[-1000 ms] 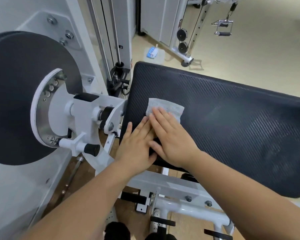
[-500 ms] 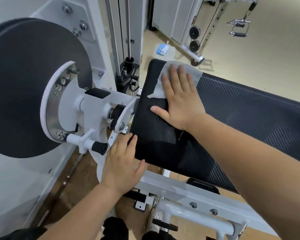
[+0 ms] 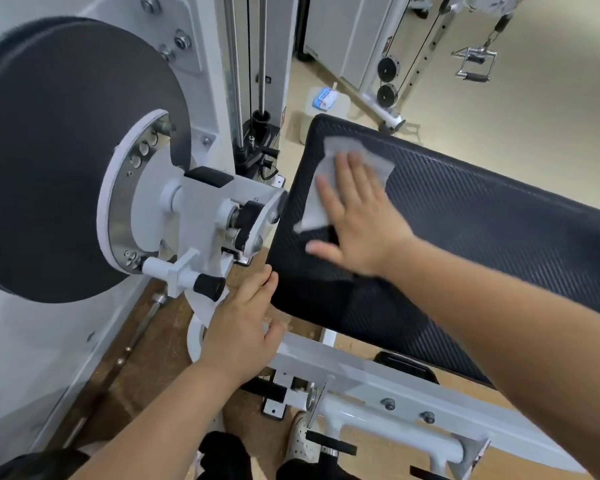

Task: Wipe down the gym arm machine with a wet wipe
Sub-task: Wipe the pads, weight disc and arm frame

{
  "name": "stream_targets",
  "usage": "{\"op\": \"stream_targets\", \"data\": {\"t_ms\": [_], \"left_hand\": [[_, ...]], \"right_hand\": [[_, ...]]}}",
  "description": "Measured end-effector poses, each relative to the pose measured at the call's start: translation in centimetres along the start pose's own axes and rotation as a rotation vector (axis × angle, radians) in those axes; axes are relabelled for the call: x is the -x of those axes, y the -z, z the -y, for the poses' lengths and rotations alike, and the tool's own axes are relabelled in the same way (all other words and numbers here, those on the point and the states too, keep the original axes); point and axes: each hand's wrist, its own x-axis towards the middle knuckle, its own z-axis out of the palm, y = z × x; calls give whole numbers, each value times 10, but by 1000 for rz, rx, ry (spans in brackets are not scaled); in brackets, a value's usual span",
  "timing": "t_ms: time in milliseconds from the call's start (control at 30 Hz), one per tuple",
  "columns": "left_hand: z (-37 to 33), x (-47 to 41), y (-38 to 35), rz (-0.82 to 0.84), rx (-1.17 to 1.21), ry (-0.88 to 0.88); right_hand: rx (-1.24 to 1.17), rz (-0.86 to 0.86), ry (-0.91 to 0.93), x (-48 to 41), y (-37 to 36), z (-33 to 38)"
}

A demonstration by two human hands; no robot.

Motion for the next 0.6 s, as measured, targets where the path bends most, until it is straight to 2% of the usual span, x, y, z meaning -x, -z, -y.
{"op": "stream_targets", "data": {"t_ms": [133,200,300,433,533,600], "left_hand": [[4,8,10,112,48,10],[5,13,13,166,122,48],[7,21,13,156,238,91],[10,24,6,140,270,144],[7,23,2,175,267,156],[5,20,2,172,256,163]], "right_hand": [[-95,-20,-224,-36,18,-5],[-141,-27,-236,-30,12,15],[-168,-5,-64,8,-11,62],[-143,38,189,71,-48,104],[-65,57,376,59,-44,67],[-7,14,338,28,-24,28]]}}
